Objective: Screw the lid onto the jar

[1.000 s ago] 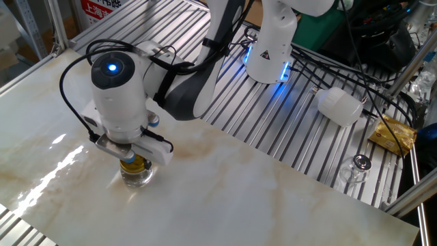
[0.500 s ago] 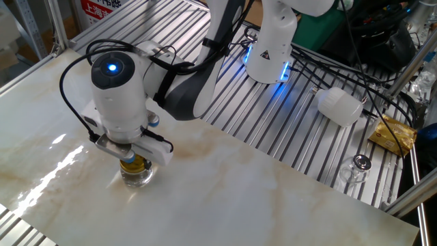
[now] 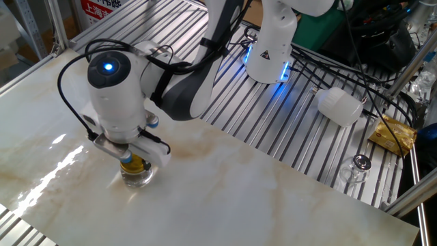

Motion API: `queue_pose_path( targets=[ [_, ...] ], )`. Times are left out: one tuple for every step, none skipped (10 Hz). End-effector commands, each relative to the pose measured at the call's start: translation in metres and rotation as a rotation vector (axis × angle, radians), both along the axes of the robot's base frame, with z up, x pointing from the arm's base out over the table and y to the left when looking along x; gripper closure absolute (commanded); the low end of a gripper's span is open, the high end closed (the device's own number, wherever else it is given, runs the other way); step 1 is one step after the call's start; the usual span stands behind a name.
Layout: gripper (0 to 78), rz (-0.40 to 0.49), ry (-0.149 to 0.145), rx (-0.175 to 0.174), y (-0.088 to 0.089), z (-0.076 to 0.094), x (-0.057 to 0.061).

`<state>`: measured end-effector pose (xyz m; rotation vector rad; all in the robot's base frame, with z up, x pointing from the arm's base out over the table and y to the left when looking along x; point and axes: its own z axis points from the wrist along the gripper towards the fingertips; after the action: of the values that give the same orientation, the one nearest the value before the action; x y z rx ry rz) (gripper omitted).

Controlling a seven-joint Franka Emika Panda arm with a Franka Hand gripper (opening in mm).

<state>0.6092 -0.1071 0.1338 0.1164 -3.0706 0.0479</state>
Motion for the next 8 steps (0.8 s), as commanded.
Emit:
queue_pose_path(
  targets=[
    [76.4,-0.508,0.001,0.055,0.0028,-0.0036,0.0018],
    [76.4,-0.555,-0.001,0.053,0.0027,-0.0035,0.0017],
    [76.4,-0.602,0.000,0.053,0.0027,-0.0035,0.0017],
    [76.4,-0.608,0.000,0.052,0.0027,-0.0035,0.0017],
    [76.4,-0.675,0.001,0.052,0.0027,-0.0035,0.0017],
    [76.4,-0.736,0.001,0.054,0.0027,-0.0035,0.0017],
    [76.4,-0.806,-0.007,0.052,0.0027,-0.0034,0.0017],
    [76.4,-0.887,-0.026,0.053,0.0027,-0.0034,0.0017]
  ],
)
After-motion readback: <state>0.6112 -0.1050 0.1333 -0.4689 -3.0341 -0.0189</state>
